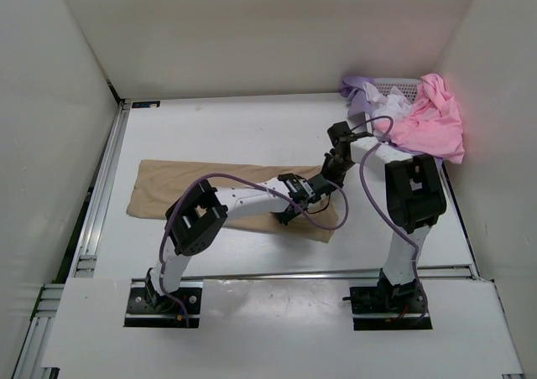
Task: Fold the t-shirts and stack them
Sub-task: Fold the other side of the tshirt into a rectangle
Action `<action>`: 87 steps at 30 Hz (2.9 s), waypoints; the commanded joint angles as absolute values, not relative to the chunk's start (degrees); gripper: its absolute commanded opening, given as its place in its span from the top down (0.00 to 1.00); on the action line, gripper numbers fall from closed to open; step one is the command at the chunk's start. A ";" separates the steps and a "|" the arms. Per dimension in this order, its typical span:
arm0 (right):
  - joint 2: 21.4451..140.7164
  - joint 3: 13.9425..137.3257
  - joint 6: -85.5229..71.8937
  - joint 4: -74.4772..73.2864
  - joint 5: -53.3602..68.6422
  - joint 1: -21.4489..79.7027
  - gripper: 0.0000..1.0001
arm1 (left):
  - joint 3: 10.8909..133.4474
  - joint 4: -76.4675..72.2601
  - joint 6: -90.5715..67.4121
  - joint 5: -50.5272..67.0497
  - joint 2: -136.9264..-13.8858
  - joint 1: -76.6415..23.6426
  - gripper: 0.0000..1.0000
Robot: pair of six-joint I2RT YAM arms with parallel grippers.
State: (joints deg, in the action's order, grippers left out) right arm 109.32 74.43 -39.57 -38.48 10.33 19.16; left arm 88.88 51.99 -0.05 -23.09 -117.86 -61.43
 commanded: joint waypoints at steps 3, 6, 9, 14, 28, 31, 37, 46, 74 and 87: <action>110.65 76.90 -39.81 -38.23 8.17 19.42 0.83 | 89.56 50.89 0.00 -21.97 -117.07 -59.85 0.86; 110.65 77.43 -39.81 -38.23 8.17 19.42 0.91 | 90.78 50.89 0.00 -21.36 -116.55 -59.33 0.90; 110.13 77.43 -39.81 -38.23 8.17 19.95 0.98 | 91.93 52.47 0.00 -18.82 -115.93 -59.33 0.71; 110.13 77.95 -39.81 -38.23 8.17 19.95 0.99 | 95.00 53.00 0.00 -15.21 -115.31 -59.94 0.32; 109.60 78.49 -39.81 -38.76 8.17 19.95 0.99 | 95.54 52.47 0.00 -14.15 -119.88 -59.94 0.38; 109.60 78.49 -39.81 -38.76 8.17 19.95 0.99 | 95.54 53.00 0.00 -14.15 -120.40 -59.94 0.38; 109.60 78.49 -39.81 -38.76 8.17 19.95 0.99 | 96.06 53.00 0.00 -17.04 -121.03 -59.94 0.52; 107.93 79.01 -38.15 -39.29 7.12 20.48 0.99 | 97.73 54.22 0.00 -18.81 -120.50 -59.94 0.90; 111.27 92.90 -34.72 -46.40 0.17 22.06 0.99 | 103.54 54.93 0.00 -24.87 -120.41 -49.83 0.81; 120.23 98.96 -39.28 -47.46 0.70 20.39 0.79 | 109.68 49.39 0.00 -30.14 -128.84 -44.48 0.73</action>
State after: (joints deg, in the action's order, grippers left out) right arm 119.77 95.35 -37.65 -45.34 0.60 20.93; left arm 105.69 53.21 0.60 -26.24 -129.78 -46.48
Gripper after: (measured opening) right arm 0.193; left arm 0.273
